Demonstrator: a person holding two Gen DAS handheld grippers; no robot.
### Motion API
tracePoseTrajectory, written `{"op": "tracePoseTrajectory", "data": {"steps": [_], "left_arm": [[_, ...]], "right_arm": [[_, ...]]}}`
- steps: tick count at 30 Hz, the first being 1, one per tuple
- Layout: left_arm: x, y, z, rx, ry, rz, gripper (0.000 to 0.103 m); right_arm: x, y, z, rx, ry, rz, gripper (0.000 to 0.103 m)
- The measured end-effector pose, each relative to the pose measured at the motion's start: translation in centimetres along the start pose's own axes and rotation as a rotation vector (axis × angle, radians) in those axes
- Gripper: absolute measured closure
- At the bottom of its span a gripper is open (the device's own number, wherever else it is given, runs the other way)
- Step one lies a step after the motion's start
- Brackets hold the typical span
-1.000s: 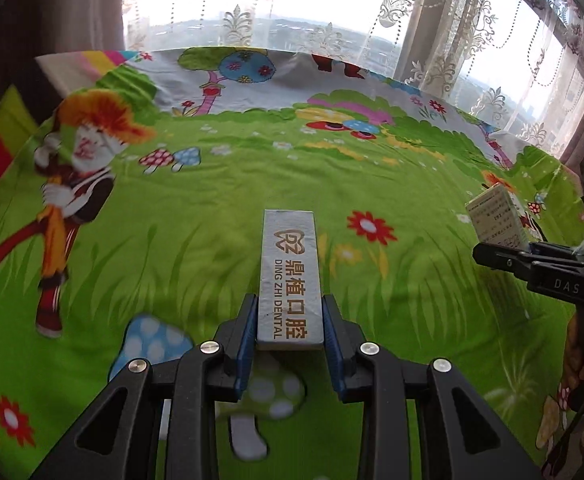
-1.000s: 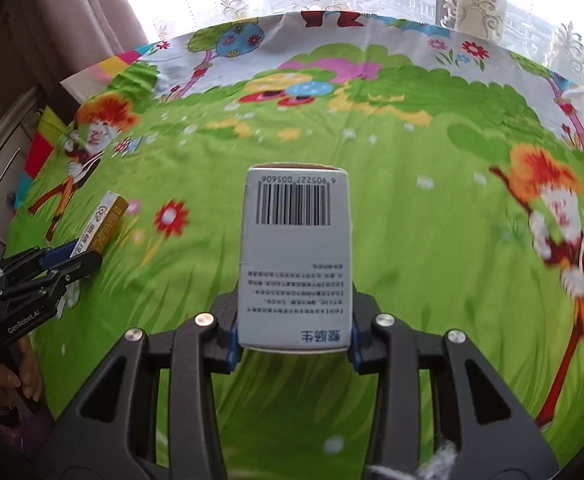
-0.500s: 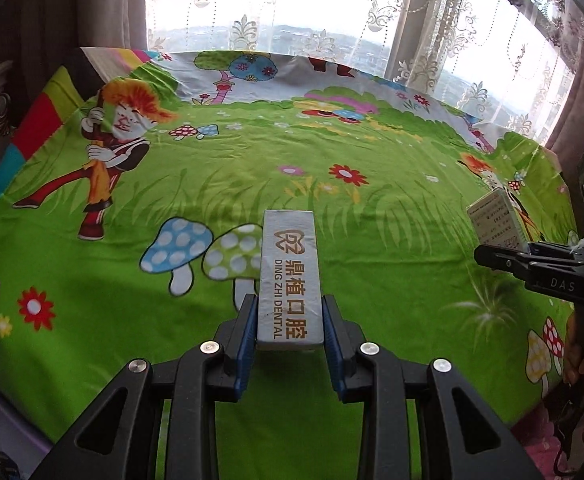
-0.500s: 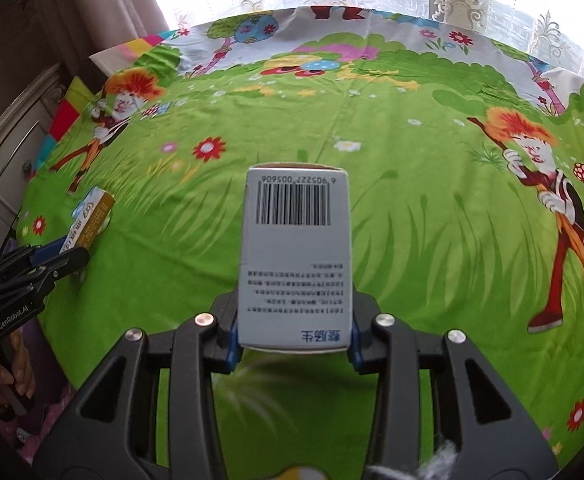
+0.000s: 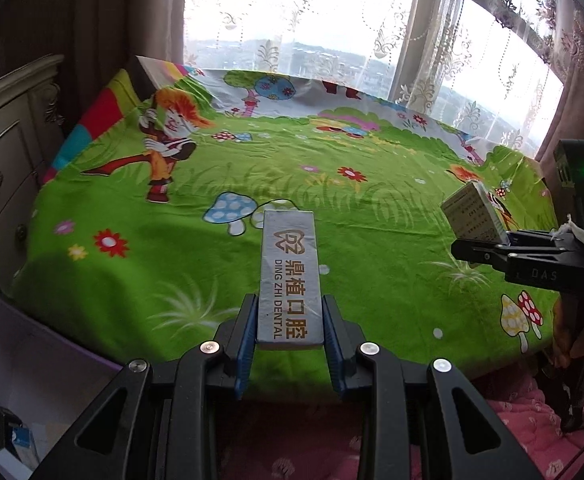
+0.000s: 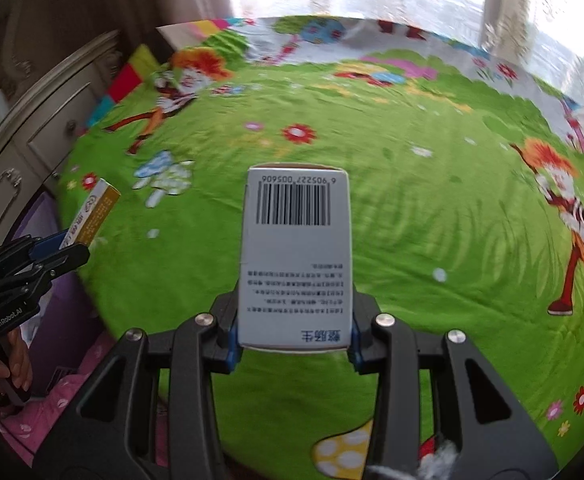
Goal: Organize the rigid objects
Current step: 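Carry the barcode box and dental box over the purple storage box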
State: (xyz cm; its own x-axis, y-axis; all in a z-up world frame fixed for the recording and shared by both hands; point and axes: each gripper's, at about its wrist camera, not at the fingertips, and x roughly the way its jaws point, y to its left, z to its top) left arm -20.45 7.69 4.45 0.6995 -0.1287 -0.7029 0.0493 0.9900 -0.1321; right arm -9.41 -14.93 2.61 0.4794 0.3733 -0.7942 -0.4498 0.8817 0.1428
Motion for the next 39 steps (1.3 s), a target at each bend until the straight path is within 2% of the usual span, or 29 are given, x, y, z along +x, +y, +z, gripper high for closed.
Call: {"op": "tracePoseTrajectory", "data": {"steps": [4, 9, 17, 25, 34, 39], "left_arm": [[-2.2, 1.2, -1.2, -0.020, -0.030, 0.031, 0.071], [-5.6, 3.9, -2.4, -0.098, -0.085, 0.060, 0.071], [-10.8, 8.7, -2.4, -0.205, -0.192, 0.131, 0.071], [-15.9, 12.3, -3.4, -0.278, -0.288, 0.226, 0.071], [-18.8, 15.8, -5.8, -0.350, -0.303, 0.343, 0.071], [-19.3, 16.6, -6.8, -0.364, -0.275, 0.395, 0.071]], "right_arm": [[-0.8, 1.8, 0.5, -0.036, -0.012, 0.022, 0.059], [-2.3, 4.6, 1.4, -0.110, -0.044, 0.045, 0.059], [-5.4, 8.0, 4.5, -0.205, -0.120, 0.057, 0.059], [-7.1, 15.1, 6.8, -0.386, -0.168, 0.101, 0.059], [-7.7, 22.7, 7.1, -0.564, -0.200, 0.168, 0.059], [-7.7, 27.2, 5.9, -0.667, -0.190, 0.225, 0.059]]}}
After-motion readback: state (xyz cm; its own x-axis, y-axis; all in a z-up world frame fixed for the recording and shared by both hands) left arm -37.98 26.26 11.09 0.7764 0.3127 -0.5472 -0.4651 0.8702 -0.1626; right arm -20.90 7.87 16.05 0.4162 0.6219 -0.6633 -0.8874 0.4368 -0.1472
